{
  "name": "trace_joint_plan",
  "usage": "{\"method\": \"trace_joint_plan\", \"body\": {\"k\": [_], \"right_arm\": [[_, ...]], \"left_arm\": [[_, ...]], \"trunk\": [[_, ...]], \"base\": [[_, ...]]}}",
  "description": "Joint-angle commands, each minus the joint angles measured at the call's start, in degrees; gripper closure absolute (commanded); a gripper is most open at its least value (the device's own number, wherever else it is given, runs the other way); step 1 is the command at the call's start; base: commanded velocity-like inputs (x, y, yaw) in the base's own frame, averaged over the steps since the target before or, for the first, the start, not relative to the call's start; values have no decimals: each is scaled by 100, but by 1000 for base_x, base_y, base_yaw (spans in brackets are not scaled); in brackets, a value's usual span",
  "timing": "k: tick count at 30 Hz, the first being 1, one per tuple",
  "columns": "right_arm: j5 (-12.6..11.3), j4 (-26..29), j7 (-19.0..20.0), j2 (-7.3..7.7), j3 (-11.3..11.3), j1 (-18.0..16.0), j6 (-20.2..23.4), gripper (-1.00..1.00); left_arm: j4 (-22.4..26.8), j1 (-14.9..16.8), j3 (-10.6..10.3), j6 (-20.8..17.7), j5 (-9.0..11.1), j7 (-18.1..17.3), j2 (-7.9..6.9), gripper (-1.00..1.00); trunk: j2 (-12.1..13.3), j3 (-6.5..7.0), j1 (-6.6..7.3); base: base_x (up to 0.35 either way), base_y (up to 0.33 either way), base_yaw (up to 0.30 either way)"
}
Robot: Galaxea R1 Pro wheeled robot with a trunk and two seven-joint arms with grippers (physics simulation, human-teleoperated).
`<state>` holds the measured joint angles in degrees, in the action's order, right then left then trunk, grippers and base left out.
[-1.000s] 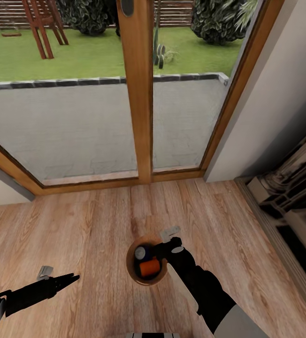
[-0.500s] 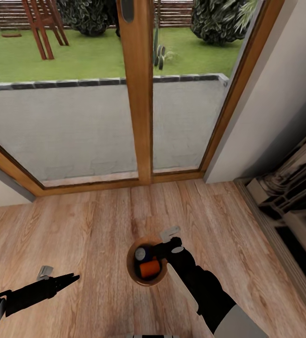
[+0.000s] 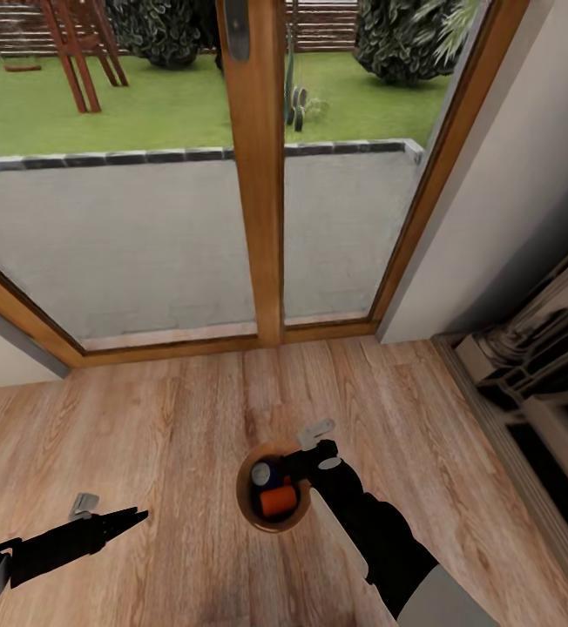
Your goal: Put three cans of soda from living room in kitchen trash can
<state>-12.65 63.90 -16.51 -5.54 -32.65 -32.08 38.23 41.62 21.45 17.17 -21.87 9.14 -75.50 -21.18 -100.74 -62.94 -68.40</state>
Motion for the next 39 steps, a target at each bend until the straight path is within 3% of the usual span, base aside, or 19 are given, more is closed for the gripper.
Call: {"method": "trace_joint_plan", "body": {"k": [1,11,31,39], "right_arm": [[0,0,0,0,-1,0,0,-100],[0,0,4,0,-4,0,0,-100],[0,0,4,0,-4,0,0,-100],[0,0,5,0,-4,0,0,-100]], "left_arm": [[-1,0,-1,1,0,0,0,-100],[-4,0,-8,-1,0,0,0,-100],[-5,0,-3,6,0,0,6,-100],[-5,0,17,7,0,0,6,-100]], "trunk": [[42,19,23],[443,219,242],[1245,754,682],[1245,829,682]], "base": [[0,0,0],[0,0,0],[0,0,0],[0,0,0]]}}
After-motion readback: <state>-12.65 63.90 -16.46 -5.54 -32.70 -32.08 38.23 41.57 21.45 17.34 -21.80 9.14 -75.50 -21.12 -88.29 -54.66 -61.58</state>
